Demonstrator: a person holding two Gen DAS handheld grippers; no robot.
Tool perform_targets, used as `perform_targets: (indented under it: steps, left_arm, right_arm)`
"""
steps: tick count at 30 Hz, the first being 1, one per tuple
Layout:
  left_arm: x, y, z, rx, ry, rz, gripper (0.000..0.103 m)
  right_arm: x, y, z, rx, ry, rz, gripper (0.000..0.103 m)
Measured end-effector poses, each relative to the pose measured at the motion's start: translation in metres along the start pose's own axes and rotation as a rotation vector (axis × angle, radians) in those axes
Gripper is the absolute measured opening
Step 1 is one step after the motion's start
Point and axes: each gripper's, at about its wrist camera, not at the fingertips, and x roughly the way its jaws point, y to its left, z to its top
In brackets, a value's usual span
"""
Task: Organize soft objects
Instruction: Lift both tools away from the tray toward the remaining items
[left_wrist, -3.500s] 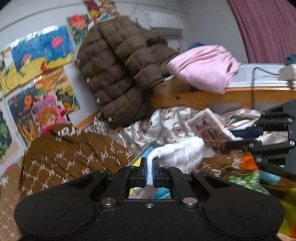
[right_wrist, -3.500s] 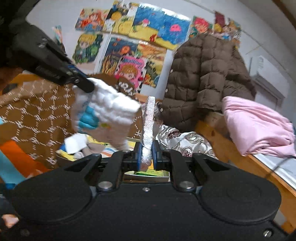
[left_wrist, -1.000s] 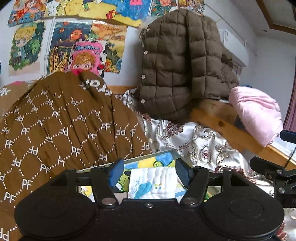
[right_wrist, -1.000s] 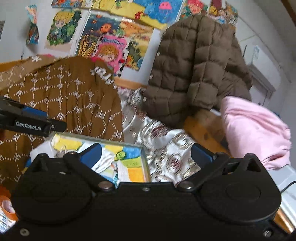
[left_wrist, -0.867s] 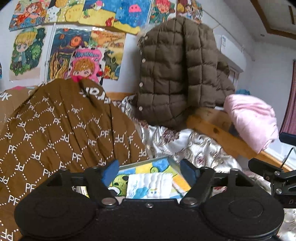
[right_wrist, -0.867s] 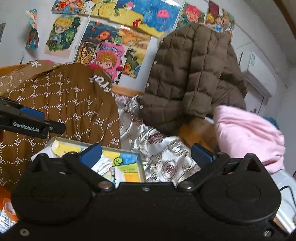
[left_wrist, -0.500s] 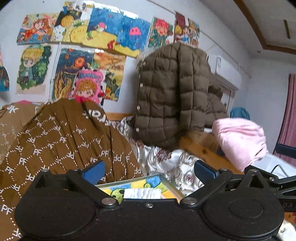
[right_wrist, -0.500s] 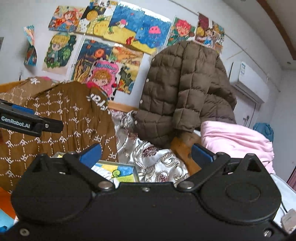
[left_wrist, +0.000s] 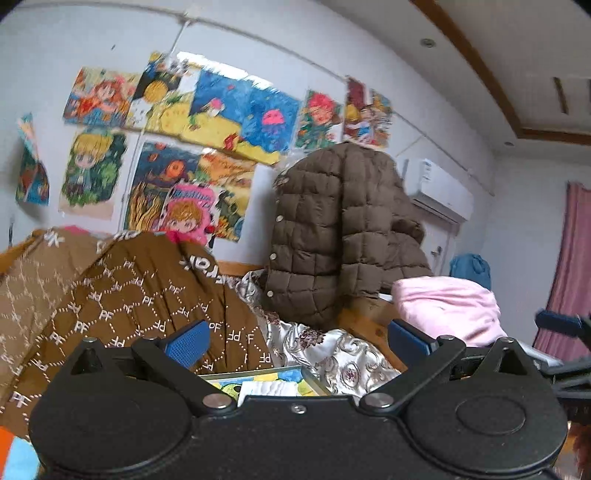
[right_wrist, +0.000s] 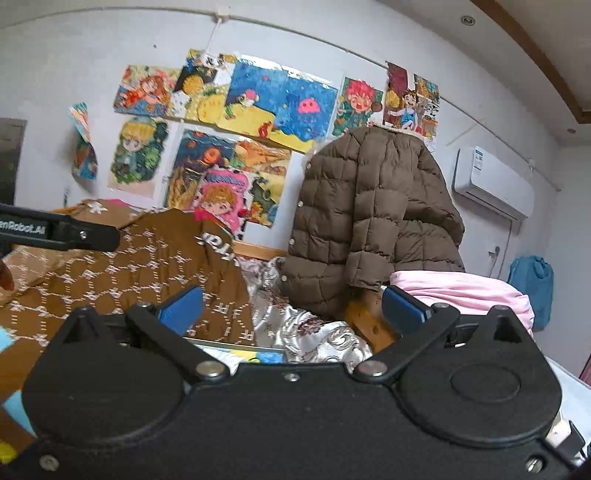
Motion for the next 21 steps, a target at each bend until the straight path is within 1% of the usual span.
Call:
perform_targets:
  steps: [3,6,9,14,17,21]
  left_arm:
    - [-0.032,-0.012,-0.014,0.072,-0.038,-0.012,0.102]
    - [-0.057,-0.022,-0.03,0.113,-0.043,-0.024,0.102]
    - [-0.075,-0.027,-0.049,0.106,-0.015,-0.036,0.102]
    - [-0.1,-0.028,-0.082,0.128,0.024,-0.046,0.102]
    - [-0.113,-0.026,-0.1,0.152,0.054,-0.044,0.102]
    - [-0.123,-0.021,-0.115,0.173,0.085,-0.033,0.102]
  right_arm:
    - [-0.033,0.001,-0.004,0.008,-0.007,0.021,0.102]
    - [-0.066,0.004,-0.01,0.014,-0.006,0.039,0.102]
    - [-0.097,0.003,-0.021,0.035,-0.003,0.052,0.102]
    - [-0.132,0.001,-0.051,0.078,0.033,0.064,0.102]
    - [-0.138,0.002,-0.072,0.09,0.065,0.065,0.102]
    - [-0.15,0.006,-0.104,0.09,0.101,0.057,0.102]
